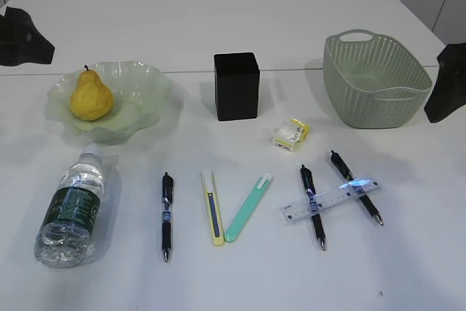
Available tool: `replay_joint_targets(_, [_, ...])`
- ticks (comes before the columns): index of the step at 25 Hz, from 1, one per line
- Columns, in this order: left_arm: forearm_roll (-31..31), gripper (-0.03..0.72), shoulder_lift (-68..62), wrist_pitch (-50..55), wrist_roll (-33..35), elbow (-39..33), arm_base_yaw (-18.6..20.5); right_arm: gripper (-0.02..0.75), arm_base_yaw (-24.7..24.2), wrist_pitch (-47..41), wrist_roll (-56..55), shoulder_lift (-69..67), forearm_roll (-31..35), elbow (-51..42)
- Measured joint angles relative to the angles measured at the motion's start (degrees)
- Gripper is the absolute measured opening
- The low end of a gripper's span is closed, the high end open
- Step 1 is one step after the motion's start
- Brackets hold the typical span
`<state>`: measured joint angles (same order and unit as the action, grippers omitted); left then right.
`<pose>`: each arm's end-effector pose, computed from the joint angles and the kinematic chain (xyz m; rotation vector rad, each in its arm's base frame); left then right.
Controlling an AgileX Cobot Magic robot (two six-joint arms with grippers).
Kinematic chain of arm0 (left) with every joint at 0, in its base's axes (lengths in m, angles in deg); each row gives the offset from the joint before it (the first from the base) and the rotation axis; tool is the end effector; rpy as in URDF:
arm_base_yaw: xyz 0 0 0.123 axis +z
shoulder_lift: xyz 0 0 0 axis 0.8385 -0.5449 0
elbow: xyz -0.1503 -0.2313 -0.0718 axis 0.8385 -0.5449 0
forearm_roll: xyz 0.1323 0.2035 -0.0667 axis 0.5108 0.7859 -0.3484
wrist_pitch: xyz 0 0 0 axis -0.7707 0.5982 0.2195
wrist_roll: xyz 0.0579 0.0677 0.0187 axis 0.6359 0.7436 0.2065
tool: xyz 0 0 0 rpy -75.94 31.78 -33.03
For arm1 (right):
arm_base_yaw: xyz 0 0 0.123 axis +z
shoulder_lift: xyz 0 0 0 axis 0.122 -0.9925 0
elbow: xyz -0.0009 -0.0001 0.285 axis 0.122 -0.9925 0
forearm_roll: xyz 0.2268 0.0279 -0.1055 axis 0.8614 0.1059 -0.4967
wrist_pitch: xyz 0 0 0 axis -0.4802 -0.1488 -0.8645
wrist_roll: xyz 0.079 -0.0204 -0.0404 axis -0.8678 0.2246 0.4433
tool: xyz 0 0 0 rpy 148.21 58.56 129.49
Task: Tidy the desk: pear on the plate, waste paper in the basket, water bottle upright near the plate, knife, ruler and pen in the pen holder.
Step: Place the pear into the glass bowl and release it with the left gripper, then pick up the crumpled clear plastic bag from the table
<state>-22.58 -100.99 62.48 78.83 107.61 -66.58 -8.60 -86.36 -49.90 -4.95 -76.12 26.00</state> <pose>0.2921 -0.0566 0.3075 0.2440 2.3084 -0.1693 0.2975 0.0045 0.3033 -0.0731 2.8775 0.1867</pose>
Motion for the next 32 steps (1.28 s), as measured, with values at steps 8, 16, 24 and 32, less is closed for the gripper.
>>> replay_joint_targets(8, [0.12, 0.593, 4.45, 12.94, 0.00, 0.00, 0.00, 0.585, 0.00, -0.02, 0.00, 0.00, 0.13, 0.00])
replay_joint_targets(16, [0.27, 0.541, 7.16, 21.10, -0.42, 0.00, 0.00, 0.585, 0.00, -0.12, 0.00, 0.00, 0.32, 0.00])
replay_joint_targets(24, [0.37, 0.535, 7.40, 21.81, -4.88, 0.00, 0.00, 0.585, 0.00, 0.61, 0.00, 0.00, 3.51, 0.00])
replay_joint_targets(32, [0.37, 0.531, 6.62, 21.84, -8.05, 0.00, 0.00, 0.586, 4.68, 2.46, 0.34, -3.85, 3.80, 5.32])
